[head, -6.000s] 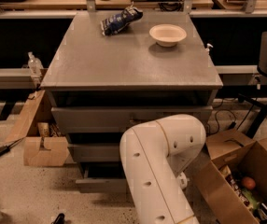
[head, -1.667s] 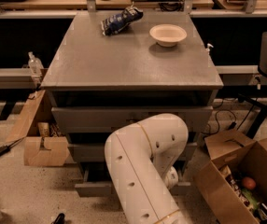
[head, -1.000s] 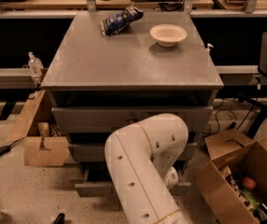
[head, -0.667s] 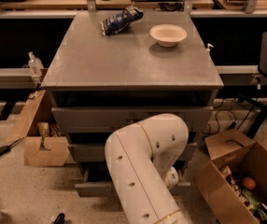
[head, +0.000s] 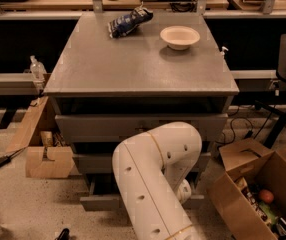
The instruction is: Open bottom drawer
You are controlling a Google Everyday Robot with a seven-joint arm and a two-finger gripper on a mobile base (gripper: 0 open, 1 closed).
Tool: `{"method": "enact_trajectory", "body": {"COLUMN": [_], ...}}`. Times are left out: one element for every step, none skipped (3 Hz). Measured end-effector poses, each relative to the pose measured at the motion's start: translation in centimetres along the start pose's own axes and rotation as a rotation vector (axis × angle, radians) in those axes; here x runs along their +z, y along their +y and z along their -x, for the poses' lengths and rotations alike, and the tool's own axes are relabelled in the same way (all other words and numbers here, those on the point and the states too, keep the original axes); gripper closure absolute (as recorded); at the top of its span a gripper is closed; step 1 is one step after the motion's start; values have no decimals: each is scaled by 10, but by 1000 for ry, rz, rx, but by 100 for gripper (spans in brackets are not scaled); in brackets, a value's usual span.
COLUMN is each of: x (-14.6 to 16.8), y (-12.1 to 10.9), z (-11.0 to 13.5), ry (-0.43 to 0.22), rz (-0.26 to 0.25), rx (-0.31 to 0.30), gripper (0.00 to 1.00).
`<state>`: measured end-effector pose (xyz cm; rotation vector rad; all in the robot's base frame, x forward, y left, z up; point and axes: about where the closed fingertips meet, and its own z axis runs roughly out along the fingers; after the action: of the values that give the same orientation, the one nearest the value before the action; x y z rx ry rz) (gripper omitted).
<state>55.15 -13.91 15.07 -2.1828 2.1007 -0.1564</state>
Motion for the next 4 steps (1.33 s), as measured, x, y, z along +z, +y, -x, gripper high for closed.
{"method": "enact_trajectory", "body": {"x": [1, 14, 10, 8], "y": [0, 6, 5, 5], "z": [0, -3, -3, -3], "ry": [1, 10, 10, 10], "rz": [1, 36, 36, 36], "rx": [0, 9, 9, 9], "gripper": [0, 3, 25, 56]}}
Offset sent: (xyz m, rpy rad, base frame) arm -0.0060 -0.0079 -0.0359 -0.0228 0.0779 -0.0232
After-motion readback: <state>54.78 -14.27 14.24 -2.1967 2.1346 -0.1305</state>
